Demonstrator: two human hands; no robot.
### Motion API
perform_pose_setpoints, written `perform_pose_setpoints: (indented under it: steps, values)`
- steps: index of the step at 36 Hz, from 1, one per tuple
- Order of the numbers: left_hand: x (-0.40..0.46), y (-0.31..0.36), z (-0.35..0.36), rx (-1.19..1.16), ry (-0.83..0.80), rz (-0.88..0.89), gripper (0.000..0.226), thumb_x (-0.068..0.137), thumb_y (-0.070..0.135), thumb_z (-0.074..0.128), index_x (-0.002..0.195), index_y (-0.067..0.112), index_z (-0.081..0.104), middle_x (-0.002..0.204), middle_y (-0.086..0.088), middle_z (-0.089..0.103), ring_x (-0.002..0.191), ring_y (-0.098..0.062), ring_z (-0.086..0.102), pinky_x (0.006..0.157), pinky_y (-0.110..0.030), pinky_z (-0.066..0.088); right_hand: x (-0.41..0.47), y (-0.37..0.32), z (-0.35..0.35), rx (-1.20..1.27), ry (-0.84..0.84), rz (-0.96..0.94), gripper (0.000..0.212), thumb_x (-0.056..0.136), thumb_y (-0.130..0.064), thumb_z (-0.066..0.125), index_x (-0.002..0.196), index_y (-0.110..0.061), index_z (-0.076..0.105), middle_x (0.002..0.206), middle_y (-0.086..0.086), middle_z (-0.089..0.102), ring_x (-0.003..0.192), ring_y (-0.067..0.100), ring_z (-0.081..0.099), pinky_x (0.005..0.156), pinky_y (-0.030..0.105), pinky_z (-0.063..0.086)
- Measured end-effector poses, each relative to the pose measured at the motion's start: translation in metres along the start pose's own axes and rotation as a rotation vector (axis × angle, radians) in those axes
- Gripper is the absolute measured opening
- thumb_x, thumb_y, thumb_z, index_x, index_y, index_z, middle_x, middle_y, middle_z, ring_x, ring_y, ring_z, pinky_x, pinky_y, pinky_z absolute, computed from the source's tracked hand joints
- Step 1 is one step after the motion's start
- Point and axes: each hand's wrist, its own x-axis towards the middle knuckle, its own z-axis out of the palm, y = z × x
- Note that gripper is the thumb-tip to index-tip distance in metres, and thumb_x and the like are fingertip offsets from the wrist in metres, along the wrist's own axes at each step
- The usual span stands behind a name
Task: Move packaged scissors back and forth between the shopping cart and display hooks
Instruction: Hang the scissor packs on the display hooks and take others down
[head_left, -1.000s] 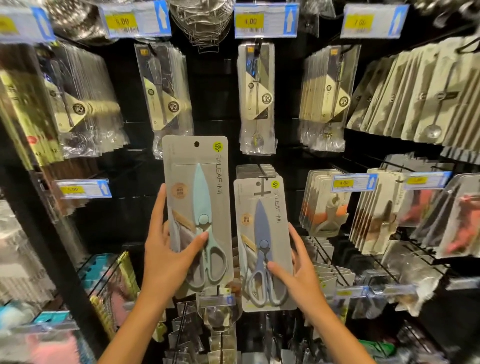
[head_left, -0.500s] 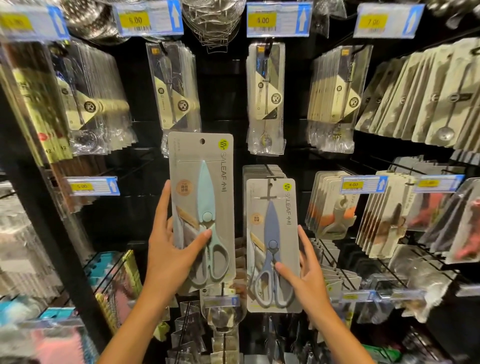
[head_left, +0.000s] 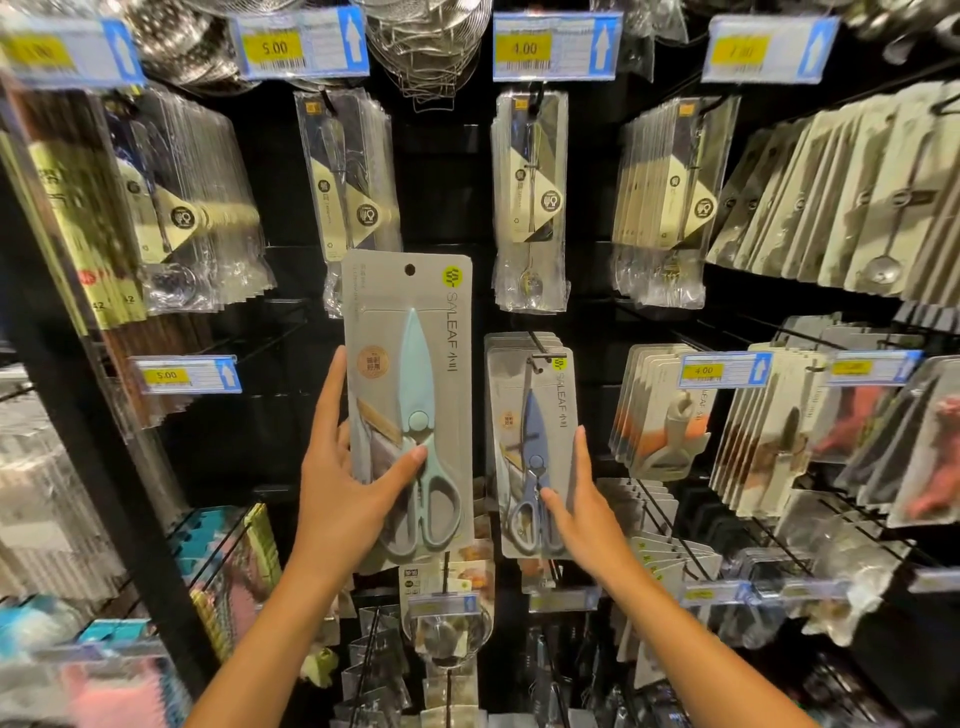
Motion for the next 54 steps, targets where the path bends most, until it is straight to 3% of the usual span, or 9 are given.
perform_pose_setpoints:
  steps: [7,20,24,30,38,42,45,49,54]
  values:
    - [0.001,0.004,0.001,0.002,-0.002,0.020,0.107,0.079,0.004,0.082,0.158,0.044,0.021,0.151,0.036,0.036,0.134,0.009,0.047,0.096,-0.007,0.046,0.025,0.009,0.014,-0.102,0.030,0.054,0.096,0.103,-0.036,0.052,0.141,-0.059,-0.034,0.157,0.009,0.040,0.116,0.035,0.064,0.091,0.059,0.054]
    - [0.007,0.009,-0.004,0.040,0.003,0.054,0.108,0.079,0.004,0.083,0.156,0.048,0.021,0.158,0.023,0.036,0.138,-0.003,0.048,0.100,-0.012,0.048,0.063,0.016,0.028,-0.073,0.043,0.126,0.101,0.102,-0.034,0.055,0.130,-0.067,-0.037,0.143,0.020,0.050,0.117,0.037,0.061,0.095,0.057,0.053]
    - [0.007,0.007,-0.007,0.040,0.010,0.059,0.108,0.079,0.004,0.082,0.157,0.045,0.020,0.159,0.023,0.035,0.138,-0.003,0.048,0.101,-0.013,0.048,0.057,0.014,0.026,-0.021,0.049,0.121,0.105,0.100,-0.028,0.060,0.135,-0.063,-0.033,0.153,0.018,0.039,0.130,0.038,0.052,0.102,0.056,0.049]
    - [0.006,0.003,-0.008,0.025,0.012,0.048,0.109,0.079,0.002,0.082,0.158,0.042,0.020,0.157,0.023,0.038,0.134,-0.002,0.052,0.099,-0.013,0.049,0.034,0.014,0.025,0.013,0.152,0.050,0.111,0.094,-0.021,0.069,0.154,-0.045,-0.020,0.167,0.006,0.011,0.153,0.030,0.017,0.122,0.053,0.026]
    - [0.004,-0.007,-0.002,-0.004,0.005,0.038,0.109,0.079,0.001,0.082,0.159,0.040,0.019,0.157,0.017,0.040,0.136,-0.008,0.052,0.105,-0.027,0.050,-0.019,-0.029,0.021,0.342,0.053,-0.093,0.087,0.099,-0.023,0.063,0.159,-0.040,0.002,0.151,-0.009,0.042,0.132,-0.001,0.048,0.112,0.029,0.044]
    - [0.000,-0.008,0.009,-0.019,-0.001,0.029,0.108,0.079,0.000,0.082,0.160,0.036,0.019,0.143,0.034,0.048,0.126,-0.001,0.059,0.095,-0.015,0.052,-0.039,-0.059,0.019,0.418,-0.102,-0.201,0.092,0.098,-0.023,0.064,0.158,-0.043,-0.002,0.143,-0.010,0.050,0.124,0.012,0.061,0.102,0.026,0.051]
    - [-0.003,-0.011,0.016,-0.028,-0.019,0.028,0.108,0.079,0.003,0.083,0.160,0.037,0.018,0.149,0.023,0.048,0.127,-0.006,0.059,0.096,-0.018,0.053,-0.047,-0.080,0.017,0.445,-0.193,-0.239,0.102,0.094,-0.024,0.070,0.154,-0.055,-0.007,0.145,-0.016,0.049,0.124,0.007,0.061,0.101,0.025,0.052]
    - [-0.007,-0.014,0.021,-0.045,-0.031,0.019,0.109,0.080,0.003,0.082,0.160,0.036,0.016,0.154,0.009,0.047,0.128,-0.010,0.059,0.095,-0.019,0.054,-0.050,-0.089,0.015,0.444,-0.172,-0.239,0.101,0.092,-0.013,0.073,0.153,-0.056,0.005,0.135,-0.027,0.058,0.121,0.004,0.063,0.095,0.026,0.056]
    - [-0.009,-0.021,0.020,-0.063,-0.080,-0.033,0.116,0.078,0.002,0.083,0.160,0.042,0.010,0.135,0.025,0.061,0.122,-0.006,0.064,0.091,-0.023,0.057,-0.057,-0.079,0.014,0.409,-0.144,-0.191,0.097,0.092,-0.015,0.074,0.152,-0.059,0.012,0.139,-0.019,0.059,0.121,0.003,0.063,0.096,0.029,0.056]
